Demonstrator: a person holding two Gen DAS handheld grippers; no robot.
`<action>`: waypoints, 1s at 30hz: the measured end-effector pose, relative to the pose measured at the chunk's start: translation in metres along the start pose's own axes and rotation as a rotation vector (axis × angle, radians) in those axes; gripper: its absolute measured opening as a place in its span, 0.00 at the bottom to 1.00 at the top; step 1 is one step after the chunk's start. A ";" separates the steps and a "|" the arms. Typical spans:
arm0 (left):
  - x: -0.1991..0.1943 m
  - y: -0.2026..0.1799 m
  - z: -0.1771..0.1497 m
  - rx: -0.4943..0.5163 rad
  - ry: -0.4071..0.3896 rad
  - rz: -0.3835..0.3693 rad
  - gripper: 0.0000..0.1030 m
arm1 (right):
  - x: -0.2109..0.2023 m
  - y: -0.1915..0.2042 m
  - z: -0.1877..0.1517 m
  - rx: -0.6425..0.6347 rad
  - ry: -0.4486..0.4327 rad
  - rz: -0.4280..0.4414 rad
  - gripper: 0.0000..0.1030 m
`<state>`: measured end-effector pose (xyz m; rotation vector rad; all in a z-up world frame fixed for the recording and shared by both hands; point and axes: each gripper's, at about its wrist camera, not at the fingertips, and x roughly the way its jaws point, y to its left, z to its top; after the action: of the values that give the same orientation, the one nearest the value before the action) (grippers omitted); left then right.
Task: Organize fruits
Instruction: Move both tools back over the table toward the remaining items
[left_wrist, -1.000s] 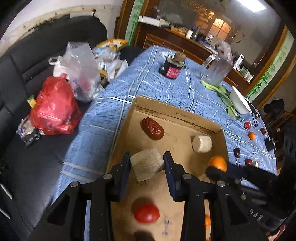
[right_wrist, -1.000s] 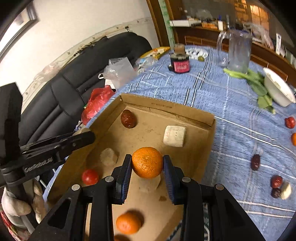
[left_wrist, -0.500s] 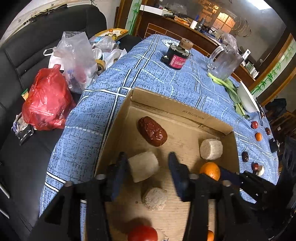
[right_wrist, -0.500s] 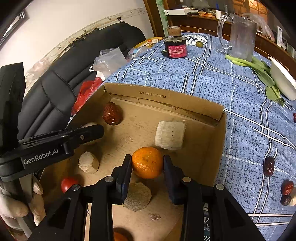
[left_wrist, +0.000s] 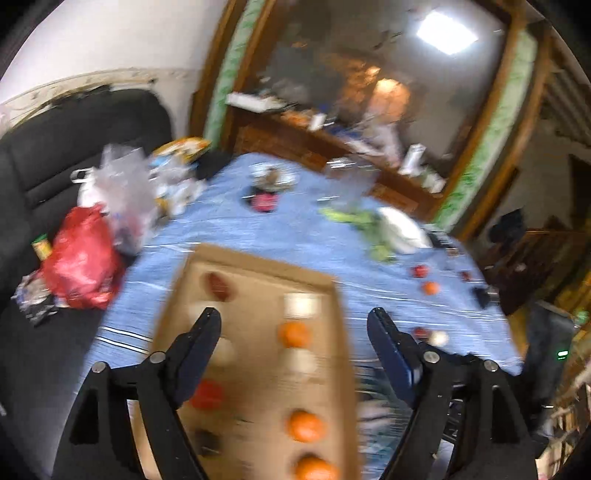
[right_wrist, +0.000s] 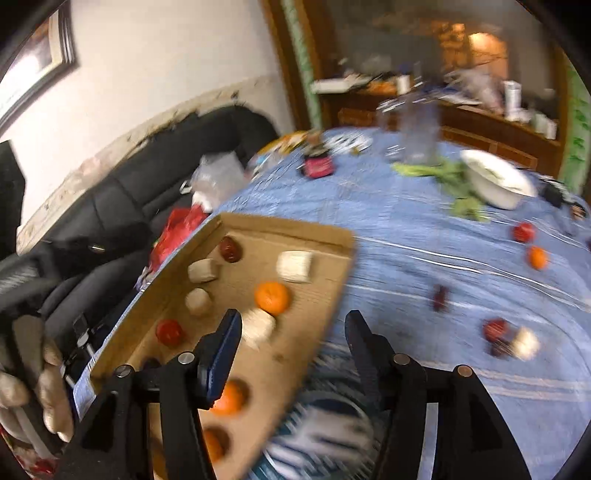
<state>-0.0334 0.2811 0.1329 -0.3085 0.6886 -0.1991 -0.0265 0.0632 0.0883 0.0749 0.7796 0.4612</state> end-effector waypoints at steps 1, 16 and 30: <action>-0.001 -0.012 -0.005 0.004 0.000 -0.032 0.79 | -0.008 -0.008 -0.004 0.018 -0.012 -0.007 0.61; 0.020 -0.207 -0.074 0.149 0.071 -0.271 0.79 | -0.155 -0.176 -0.098 0.416 -0.163 -0.181 0.65; 0.045 -0.308 -0.109 0.316 0.143 -0.328 0.79 | -0.221 -0.260 -0.147 0.601 -0.243 -0.255 0.70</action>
<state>-0.0945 -0.0435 0.1325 -0.1018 0.7327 -0.6411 -0.1679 -0.2798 0.0692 0.5739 0.6542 -0.0377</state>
